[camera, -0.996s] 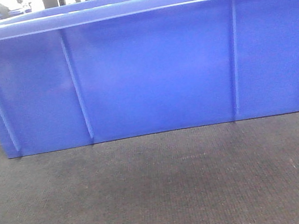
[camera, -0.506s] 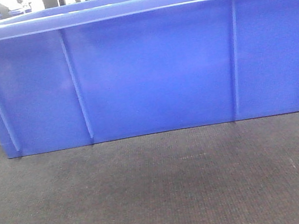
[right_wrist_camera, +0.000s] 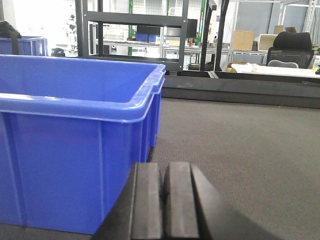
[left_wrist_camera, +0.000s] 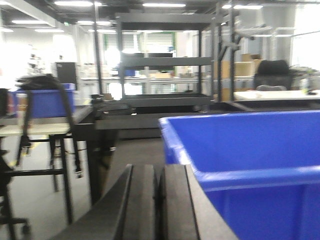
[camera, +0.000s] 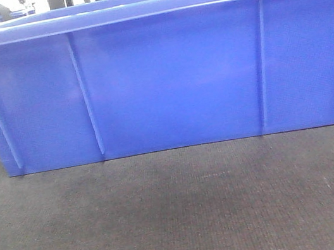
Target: Move blue bin to conveyor side
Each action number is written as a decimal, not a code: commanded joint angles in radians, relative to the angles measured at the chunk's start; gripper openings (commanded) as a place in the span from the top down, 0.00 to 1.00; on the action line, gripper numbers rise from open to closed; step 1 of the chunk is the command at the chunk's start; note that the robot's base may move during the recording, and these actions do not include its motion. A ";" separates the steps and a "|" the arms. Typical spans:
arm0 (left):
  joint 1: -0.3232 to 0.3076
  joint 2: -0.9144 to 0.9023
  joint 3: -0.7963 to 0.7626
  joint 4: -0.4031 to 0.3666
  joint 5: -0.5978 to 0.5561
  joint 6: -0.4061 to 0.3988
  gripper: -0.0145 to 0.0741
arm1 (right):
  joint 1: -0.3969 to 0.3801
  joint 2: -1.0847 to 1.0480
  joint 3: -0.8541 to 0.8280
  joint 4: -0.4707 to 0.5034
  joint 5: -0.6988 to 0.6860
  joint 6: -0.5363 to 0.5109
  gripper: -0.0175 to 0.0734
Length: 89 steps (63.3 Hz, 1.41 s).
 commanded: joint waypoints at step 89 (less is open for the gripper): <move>0.110 -0.028 0.181 -0.026 -0.045 -0.031 0.85 | 0.003 -0.003 0.000 -0.007 -0.023 -0.007 0.90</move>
